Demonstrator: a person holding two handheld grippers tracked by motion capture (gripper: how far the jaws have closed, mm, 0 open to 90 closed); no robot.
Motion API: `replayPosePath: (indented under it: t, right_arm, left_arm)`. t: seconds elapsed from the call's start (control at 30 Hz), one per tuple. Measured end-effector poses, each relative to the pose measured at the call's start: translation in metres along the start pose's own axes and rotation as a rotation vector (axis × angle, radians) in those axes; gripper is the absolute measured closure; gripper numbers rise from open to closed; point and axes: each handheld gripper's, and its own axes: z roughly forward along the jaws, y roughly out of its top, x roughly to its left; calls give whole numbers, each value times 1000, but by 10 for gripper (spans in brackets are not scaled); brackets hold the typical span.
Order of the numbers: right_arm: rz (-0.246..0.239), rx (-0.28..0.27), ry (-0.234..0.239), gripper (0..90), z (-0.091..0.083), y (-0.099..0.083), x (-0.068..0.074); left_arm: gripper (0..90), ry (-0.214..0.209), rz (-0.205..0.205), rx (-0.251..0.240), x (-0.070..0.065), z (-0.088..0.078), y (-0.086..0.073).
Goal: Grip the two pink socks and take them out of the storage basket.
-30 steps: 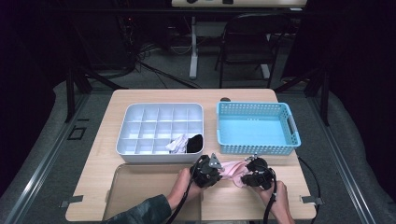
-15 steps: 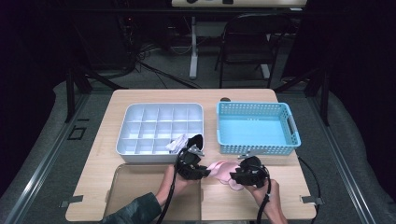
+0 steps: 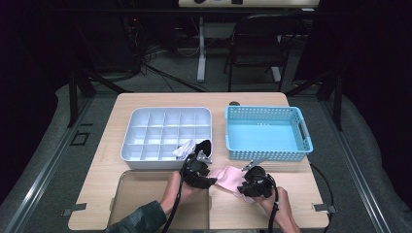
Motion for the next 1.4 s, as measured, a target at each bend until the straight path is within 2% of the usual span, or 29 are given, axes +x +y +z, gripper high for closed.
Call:
replayPosePath:
  t: [0.07,0.1,0.13,0.17,0.2,0.33,0.37,0.4,0.43,0.53,0.63,0.77,0.87,0.9,0.97,1.03,1.07,1.13,1.17,1.2,1.23,1.27,1.33,1.4]
  right_arm:
    - [-21,18,20,696,-3,-4,-3]
    - [-22,31,17,689,-6,-6,-6]
    - [-3,25,26,675,-8,-8,-8]
    - [-13,29,23,650,-10,-9,-10]
    - [2,16,30,633,-12,-10,-12]
    - [60,-41,4,594,-21,-12,-20]
    - [74,-47,-9,588,-22,-12,-21]
    - [86,-62,-23,587,-24,-13,-22]
    - [91,-70,-13,570,-24,-14,-23]
    - [118,-67,-20,564,-21,-14,-25]
    - [110,-62,-30,563,-17,-11,-26]
    - [99,-53,-29,553,-16,-10,-27]
    - [115,-62,-50,546,-22,-12,-29]
    - [130,-66,-49,543,-26,-14,-30]
    - [161,-70,-85,541,-33,-17,-33]
    - [198,-46,-117,535,-37,-20,-37]
    - [215,-24,-114,524,-38,-22,-39]
    - [242,22,-106,506,-34,-25,-42]
    - [247,63,-105,498,-31,-26,-44]
    - [260,80,-118,499,-28,-27,-45]
    - [255,84,-110,500,-27,-27,-45]
    - [273,65,-115,503,-26,-28,-45]
    - [267,91,-127,506,-28,-27,-47]
    - [287,80,-113,515,-29,-29,-48]
  left_arm:
    - [518,-3,10,0,-4,1,1]
    - [516,-2,24,2,-7,1,2]
    - [515,-7,33,1,-10,2,3]
    - [509,-11,38,-2,-13,3,5]
    - [503,-8,50,1,-16,4,6]
    - [488,-3,86,5,-23,10,15]
    - [481,-8,78,1,-24,13,18]
    - [473,-5,86,17,-24,15,19]
    - [468,-2,90,24,-24,18,22]
    - [432,12,93,69,-22,26,25]
    - [450,23,90,84,-21,30,25]
    - [579,20,92,87,-19,31,25]
    - [691,15,102,93,-20,32,24]
    - [722,16,103,92,-21,33,23]
    - [786,15,107,101,-22,34,21]
    - [815,6,98,111,-22,35,17]
    - [833,0,95,110,-23,35,15]
    - [831,-10,89,113,-23,35,12]
    - [827,-18,86,109,-23,34,10]
    - [791,-23,75,105,-24,33,10]
    - [765,-19,85,104,-24,31,10]
    - [738,-12,89,91,-24,29,11]
    - [646,5,100,82,-25,26,14]
    - [623,12,111,63,-25,24,17]
